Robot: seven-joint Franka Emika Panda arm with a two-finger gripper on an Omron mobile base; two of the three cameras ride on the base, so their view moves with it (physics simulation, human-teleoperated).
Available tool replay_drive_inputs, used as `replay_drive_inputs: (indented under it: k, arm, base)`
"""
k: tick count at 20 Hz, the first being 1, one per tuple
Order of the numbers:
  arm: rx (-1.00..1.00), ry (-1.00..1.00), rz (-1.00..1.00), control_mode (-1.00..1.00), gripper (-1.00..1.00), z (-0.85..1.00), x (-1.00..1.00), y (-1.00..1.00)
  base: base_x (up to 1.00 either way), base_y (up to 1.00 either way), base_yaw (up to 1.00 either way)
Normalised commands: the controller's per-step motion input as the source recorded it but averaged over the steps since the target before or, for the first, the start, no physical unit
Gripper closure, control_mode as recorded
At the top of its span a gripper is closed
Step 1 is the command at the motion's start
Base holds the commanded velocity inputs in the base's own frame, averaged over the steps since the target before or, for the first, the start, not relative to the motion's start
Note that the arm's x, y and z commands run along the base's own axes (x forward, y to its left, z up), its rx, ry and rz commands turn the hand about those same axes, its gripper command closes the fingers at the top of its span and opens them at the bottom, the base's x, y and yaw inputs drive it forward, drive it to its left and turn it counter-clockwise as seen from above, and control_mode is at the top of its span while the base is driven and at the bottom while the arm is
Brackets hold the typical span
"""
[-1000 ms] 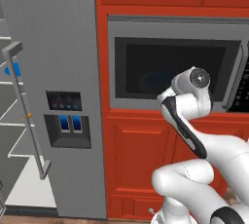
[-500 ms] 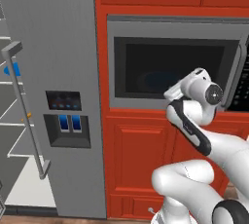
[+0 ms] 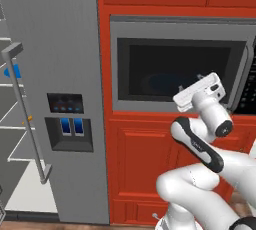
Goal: Transport the chicken drumstick from the fridge to the microwave and turn on the microwave.
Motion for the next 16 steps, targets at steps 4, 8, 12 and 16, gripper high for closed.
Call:
replay_drive_inputs:
  k: [4, 8, 12, 16]
  arm:
    - [0.0, -0.27, 0.08, -1.0, -1.0, 0.27, -1.0, -0.25]
    - [0.0, -0.07, 0.08, -1.0, -1.0, 0.1, -1.0, -0.2]
    - [-0.09, 0.16, 0.01, -1.0, -1.0, 0.0, -1.0, 0.0]
    - [-0.21, 0.41, 0.0, -1.0, -1.0, -0.01, -0.93, -0.01]
  base:
    - [0.0, 0.0, 0.0]
    - [0.0, 0.0, 0.0]
    - [0.0, 0.0, 0.0]
    - [0.0, 0.0, 0.0]
